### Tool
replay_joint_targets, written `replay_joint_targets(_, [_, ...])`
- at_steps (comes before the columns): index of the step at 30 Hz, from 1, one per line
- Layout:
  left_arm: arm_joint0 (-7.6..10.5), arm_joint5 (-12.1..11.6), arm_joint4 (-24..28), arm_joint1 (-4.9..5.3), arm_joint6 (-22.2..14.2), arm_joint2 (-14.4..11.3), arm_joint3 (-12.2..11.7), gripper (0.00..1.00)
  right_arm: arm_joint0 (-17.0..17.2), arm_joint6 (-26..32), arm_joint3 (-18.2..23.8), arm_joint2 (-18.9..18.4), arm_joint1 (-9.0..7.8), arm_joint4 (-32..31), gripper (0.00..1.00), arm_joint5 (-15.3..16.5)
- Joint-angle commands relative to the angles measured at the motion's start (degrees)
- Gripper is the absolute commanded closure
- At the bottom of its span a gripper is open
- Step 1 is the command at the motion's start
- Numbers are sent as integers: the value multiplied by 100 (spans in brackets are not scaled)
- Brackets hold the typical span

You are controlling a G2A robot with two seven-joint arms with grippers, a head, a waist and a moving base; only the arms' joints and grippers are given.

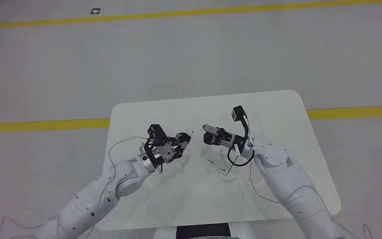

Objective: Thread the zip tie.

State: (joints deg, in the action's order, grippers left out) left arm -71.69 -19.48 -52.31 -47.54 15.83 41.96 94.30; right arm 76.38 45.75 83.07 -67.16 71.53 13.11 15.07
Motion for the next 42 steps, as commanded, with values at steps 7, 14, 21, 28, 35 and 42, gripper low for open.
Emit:
replay_joint_targets(7, [-92, 0, 980, 0, -64, 52, -51, 100, 64, -43, 7, -78, -26, -19, 0, 25])
replay_joint_targets(14, [-191, 0, 2474, 265, -517, 43, 134, 100, 20, 663, -221, -228, -105, 202, 0, 228])
replay_joint_targets(21, [-105, 0, 3579, 616, -1128, -183, 664, 100, -146, 1137, -526, -174, -120, 611, 0, 331])
replay_joint_targets(28, [92, 0, 4158, 860, -1512, -549, 919, 100, -292, 1349, -749, -24, -110, 771, 0, 324])
replay_joint_targets(35, [92, 0, 4158, 860, -1512, -549, 919, 100, -292, 1349, -749, -24, -110, 771, 0, 324])
replay_joint_targets(42, [-11, 0, 4830, 807, -1923, -639, 813, 100, -292, 1349, -749, -24, -110, 771, 0, 324])
